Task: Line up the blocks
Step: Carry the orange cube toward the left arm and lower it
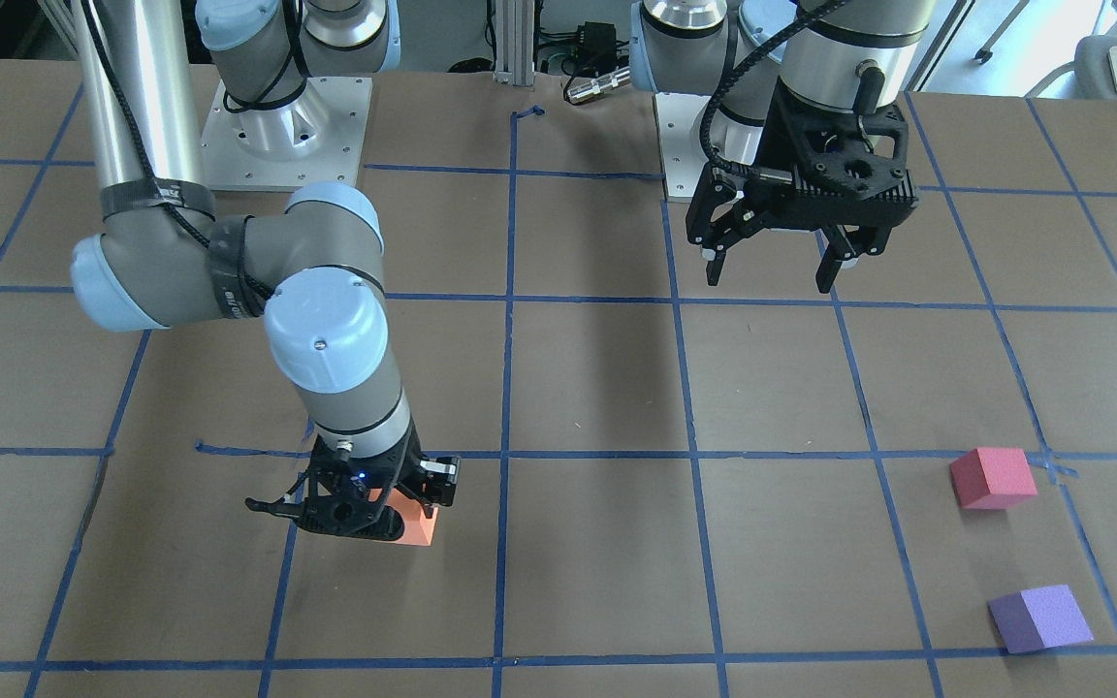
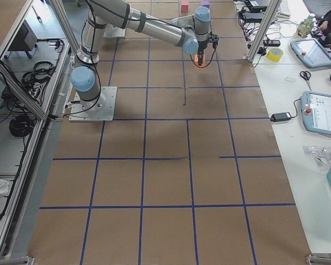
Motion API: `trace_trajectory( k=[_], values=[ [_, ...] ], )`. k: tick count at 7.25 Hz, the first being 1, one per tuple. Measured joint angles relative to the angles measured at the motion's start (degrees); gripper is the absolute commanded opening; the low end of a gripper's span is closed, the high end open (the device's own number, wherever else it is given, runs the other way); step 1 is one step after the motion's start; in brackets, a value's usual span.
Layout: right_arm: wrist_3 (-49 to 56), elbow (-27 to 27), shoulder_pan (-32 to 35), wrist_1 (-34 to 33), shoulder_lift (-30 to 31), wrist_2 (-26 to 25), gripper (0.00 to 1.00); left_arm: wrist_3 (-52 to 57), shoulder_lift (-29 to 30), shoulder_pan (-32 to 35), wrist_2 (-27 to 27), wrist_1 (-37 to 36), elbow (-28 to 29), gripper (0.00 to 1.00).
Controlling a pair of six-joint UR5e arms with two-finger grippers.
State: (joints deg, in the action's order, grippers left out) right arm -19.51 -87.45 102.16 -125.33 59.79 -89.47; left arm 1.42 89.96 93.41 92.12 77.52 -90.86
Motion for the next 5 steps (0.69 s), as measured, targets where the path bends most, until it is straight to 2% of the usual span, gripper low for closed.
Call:
trace_trajectory(
  k=[4, 5],
  values=[
    [-3.9, 7.8, 6.25, 0.0, -7.55, 0.08, 0.0, 0.06, -0.2, -0.08, 0.02, 0.0, -0.13, 1.0],
    [-4.05, 8.91, 7.19, 0.0, -8.95, 0.17, 0.05, 0.07, -0.21, -0.09, 0.03, 0.0, -0.14, 1.0]
  ],
)
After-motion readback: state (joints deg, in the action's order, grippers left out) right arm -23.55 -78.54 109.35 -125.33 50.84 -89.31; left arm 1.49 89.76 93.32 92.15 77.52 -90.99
